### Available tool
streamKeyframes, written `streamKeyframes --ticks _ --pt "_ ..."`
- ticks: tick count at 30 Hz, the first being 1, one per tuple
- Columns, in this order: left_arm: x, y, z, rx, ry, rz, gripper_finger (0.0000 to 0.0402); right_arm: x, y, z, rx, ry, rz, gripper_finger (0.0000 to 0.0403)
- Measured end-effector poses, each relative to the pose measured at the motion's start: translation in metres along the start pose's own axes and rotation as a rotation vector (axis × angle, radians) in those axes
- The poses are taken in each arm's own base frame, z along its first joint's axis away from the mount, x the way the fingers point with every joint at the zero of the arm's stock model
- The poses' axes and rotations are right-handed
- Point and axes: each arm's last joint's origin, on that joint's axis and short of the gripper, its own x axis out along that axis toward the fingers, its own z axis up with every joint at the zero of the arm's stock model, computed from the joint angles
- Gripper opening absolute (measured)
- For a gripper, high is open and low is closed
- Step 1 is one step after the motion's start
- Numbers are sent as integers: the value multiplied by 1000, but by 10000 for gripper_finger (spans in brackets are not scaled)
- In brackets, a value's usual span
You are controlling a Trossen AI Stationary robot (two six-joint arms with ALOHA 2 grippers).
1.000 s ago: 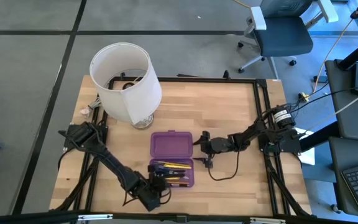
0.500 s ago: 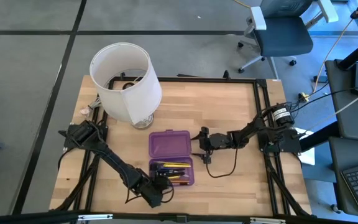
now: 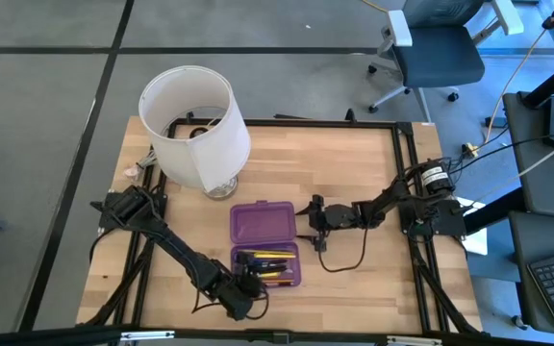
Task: Pick & place school supplies into a supply box
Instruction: Close the purple supply box
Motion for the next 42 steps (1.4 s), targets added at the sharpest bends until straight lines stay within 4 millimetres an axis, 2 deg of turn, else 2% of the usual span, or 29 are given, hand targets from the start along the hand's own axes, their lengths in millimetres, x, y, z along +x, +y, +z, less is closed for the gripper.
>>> streamKeyframes --ticks 9,15,25,34,39,42 --pt "0 -1 -1 41 10 -15 160 0 0 0 160 -1 13 359" --pt "1 -1 -1 156 24 -52 160 2 -2 2 190 -8 -20 359" --pt "4 6 3 253 57 -134 160 8 -10 9 94 -11 28 359" --pt "6 9 4 276 60 -143 160 9 -10 12 -76 -26 21 359" --pt "6 9 4 269 61 -139 160 8 -6 17 -187 -68 -24 359" --pt "6 9 4 269 60 -137 160 7 1 18 -321 -84 -37 359"
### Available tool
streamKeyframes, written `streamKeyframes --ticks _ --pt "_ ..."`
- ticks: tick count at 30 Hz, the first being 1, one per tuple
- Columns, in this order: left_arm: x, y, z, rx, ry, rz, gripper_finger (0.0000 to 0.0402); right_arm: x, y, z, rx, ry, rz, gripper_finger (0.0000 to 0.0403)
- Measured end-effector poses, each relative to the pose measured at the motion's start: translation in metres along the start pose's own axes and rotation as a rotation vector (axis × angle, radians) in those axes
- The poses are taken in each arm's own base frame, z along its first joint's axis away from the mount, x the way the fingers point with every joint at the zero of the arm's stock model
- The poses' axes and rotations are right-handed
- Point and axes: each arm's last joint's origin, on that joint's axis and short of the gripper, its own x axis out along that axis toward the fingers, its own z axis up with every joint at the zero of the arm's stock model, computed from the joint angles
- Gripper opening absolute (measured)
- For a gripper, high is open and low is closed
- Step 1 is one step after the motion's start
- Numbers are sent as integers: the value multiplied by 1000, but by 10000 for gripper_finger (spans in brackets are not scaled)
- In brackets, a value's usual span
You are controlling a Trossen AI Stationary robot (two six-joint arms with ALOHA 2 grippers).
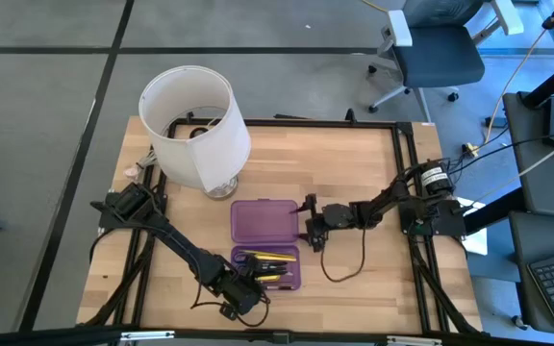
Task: Pick & place school supplies into a supply box
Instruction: Close the purple supply box
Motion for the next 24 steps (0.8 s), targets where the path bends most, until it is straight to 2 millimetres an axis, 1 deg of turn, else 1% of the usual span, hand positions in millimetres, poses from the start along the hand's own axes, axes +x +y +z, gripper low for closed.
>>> streamKeyframes --ticks 3,10,12,15,19,21,24 --pt "0 0 0 0 0 1 160 -2 10 4 -174 -22 28 359" --pt "0 1 0 -4 0 4 160 -8 32 18 -473 -116 60 359" --pt "0 1 0 -5 -1 5 160 -9 35 21 -514 -125 37 359" --pt "0 1 0 -21 0 6 160 -12 39 24 -568 -108 -45 359" --pt "0 1 0 -31 0 10 160 -16 45 29 -742 -80 -141 359" --pt "0 1 0 -34 0 11 160 -19 50 33 -794 -98 -158 359" --pt "0 2 0 -55 0 15 160 -23 58 38 -815 -142 -153 359"
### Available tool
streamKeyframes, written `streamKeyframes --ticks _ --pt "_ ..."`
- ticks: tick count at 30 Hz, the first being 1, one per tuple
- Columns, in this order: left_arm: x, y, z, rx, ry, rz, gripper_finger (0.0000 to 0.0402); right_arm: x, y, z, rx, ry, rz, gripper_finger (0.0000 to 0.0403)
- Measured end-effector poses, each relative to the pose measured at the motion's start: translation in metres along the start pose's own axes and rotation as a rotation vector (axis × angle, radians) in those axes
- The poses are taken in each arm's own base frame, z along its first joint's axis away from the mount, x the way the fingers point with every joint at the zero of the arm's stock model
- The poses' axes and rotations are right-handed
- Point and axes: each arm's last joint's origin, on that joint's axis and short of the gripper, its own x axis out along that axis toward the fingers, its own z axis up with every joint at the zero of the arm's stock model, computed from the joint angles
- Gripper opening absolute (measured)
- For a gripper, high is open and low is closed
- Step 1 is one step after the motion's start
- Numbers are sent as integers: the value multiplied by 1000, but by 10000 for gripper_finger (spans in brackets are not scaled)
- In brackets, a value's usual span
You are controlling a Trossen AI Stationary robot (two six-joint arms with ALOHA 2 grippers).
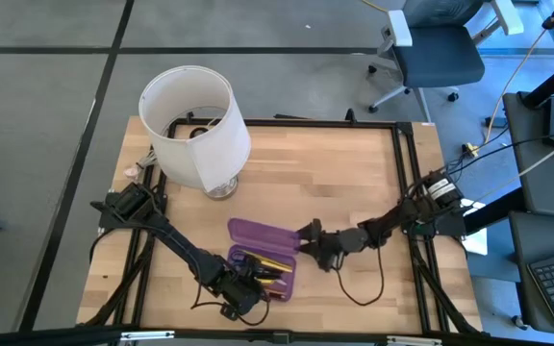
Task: Pick & place school supplies into a supply box
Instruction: Close the purple supply box
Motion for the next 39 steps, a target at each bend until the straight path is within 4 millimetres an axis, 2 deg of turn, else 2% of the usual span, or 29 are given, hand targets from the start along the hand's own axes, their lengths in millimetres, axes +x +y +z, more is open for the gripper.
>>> streamKeyframes --ticks 10,21,29,39 --pt "0 1 0 -7 0 6 160 -12 -6 26 -68 -97 -135 359" --pt "0 2 1 -32 0 5 160 -10 -7 30 -62 -101 -140 359" --pt "-11 5 3 -46 -16 -1 160 -11 -7 31 -61 -63 -155 359" --pt "-12 5 2 -60 -10 14 160 -15 -8 50 -82 -123 -174 359"
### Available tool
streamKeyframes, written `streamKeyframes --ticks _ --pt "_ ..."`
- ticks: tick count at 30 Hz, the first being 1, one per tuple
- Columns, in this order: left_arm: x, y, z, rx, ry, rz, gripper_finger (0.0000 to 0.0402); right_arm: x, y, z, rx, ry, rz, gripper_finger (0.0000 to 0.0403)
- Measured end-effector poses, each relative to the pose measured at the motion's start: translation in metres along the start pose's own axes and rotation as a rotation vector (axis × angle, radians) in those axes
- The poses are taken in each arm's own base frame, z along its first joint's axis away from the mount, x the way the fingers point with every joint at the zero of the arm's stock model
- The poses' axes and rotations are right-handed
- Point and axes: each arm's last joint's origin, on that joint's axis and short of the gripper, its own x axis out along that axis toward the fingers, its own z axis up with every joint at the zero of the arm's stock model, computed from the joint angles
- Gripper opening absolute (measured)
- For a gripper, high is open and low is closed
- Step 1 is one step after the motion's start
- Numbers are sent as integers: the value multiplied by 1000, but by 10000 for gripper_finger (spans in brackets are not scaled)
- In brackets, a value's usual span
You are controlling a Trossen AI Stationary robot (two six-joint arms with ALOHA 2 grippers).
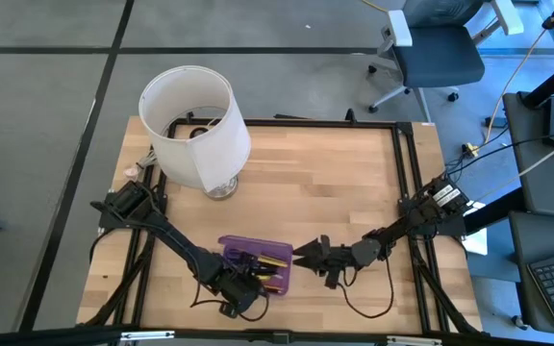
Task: Pick & place school supplies into a supply box
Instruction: Close the purple supply box
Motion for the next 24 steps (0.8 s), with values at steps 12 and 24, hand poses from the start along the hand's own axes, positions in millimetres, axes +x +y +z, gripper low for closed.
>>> streamKeyframes --ticks 12,24 --pt "-1 0 0 -30 6 -4 160 18 -11 -17 100 51 -33 359" --pt "-1 0 0 -34 4 -2 160 -8 9 -2 860 385 -234 359"
